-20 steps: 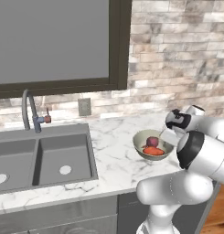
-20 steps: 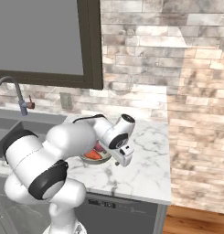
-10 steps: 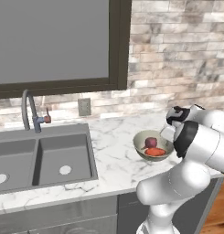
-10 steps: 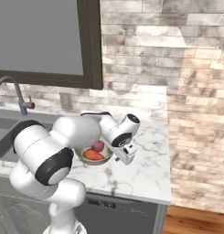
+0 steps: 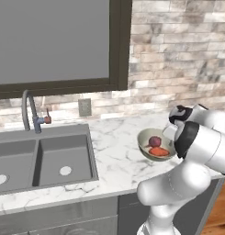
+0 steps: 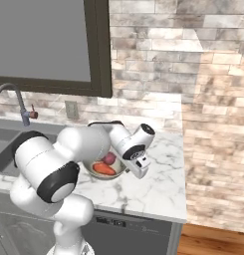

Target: Dump the sweet potato and onion from the bowl so the bowl can be washed. Place the bowl in the sink after clearing the leftovers.

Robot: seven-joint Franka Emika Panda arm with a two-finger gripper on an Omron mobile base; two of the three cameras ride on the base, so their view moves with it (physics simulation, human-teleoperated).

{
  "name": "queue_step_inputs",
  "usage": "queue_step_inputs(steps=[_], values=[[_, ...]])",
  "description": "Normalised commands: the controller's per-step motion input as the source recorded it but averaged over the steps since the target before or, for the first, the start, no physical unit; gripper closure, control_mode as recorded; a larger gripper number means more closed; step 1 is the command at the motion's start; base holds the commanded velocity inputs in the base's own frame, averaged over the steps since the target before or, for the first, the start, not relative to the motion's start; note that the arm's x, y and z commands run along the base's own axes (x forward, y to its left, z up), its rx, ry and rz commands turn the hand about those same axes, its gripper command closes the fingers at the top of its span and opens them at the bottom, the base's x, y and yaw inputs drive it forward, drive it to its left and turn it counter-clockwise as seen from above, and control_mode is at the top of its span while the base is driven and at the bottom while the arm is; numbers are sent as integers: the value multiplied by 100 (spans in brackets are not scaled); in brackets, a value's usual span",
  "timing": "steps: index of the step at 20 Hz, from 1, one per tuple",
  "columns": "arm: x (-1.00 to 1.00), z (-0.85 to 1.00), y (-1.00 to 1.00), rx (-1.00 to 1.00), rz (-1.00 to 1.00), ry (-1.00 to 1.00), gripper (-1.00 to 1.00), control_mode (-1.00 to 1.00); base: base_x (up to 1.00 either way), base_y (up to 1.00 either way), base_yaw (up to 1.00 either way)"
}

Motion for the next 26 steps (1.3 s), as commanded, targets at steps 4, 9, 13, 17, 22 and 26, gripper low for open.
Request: queue_step_inputs(steps=[4,9,13,17,22,26], values=[[-7,41,-4,0,-6,-17,100,-100,0,0,0],[-2,63,-26,0,-20,-9,100,-100,0,0,0],[0,53,-45,-4,-33,2,100,-100,0,0,0],[0,20,-37,-21,-43,17,100,-100,0,0,0],[1,-1,-5,-34,-38,16,100,-100,0,0,0],[13,-17,0,-44,-27,11,100,-100,0,0,0]])
